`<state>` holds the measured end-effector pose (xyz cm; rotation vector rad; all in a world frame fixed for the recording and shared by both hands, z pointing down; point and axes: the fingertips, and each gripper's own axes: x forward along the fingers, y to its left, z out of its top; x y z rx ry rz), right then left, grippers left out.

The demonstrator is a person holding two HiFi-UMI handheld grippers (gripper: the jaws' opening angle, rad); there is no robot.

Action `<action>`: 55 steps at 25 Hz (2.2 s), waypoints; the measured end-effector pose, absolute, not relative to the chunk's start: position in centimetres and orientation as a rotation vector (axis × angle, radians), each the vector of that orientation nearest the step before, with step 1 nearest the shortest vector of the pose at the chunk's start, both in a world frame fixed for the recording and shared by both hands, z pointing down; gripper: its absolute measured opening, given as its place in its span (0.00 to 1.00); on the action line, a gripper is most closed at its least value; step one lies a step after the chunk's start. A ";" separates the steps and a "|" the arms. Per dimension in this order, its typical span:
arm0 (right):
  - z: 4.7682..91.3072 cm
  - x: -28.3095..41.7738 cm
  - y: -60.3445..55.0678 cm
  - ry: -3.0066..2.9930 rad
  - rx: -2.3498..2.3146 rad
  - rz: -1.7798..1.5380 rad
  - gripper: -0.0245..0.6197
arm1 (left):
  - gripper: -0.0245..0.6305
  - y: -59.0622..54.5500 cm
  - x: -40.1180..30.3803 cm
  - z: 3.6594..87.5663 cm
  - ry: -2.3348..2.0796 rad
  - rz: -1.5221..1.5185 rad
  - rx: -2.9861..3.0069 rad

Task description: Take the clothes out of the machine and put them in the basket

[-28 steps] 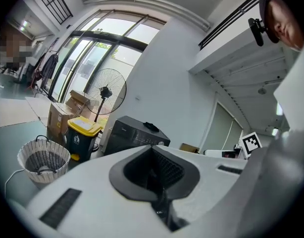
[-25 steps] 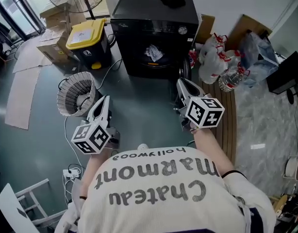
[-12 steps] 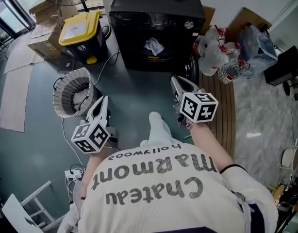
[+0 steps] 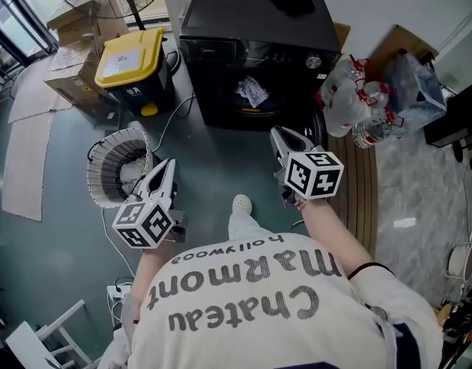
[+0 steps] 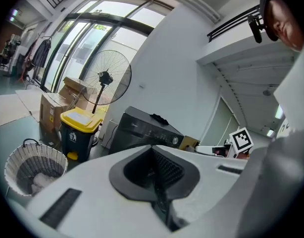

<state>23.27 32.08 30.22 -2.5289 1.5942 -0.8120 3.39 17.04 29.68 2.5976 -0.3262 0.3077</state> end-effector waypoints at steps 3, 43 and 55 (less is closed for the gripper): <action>29.7 26.0 30.1 1.590 -2.535 -0.787 0.10 | 0.05 15.1 6.7 28.7 -0.299 0.275 2.626; 41.7 41.7 17.6 1.106 -2.583 -0.852 0.10 | 0.05 2.6 31.0 39.5 0.331 0.528 2.693; 56.9 41.3 15.2 1.346 -2.509 -0.986 0.10 | 0.05 5.8 33.6 53.1 0.267 0.591 2.712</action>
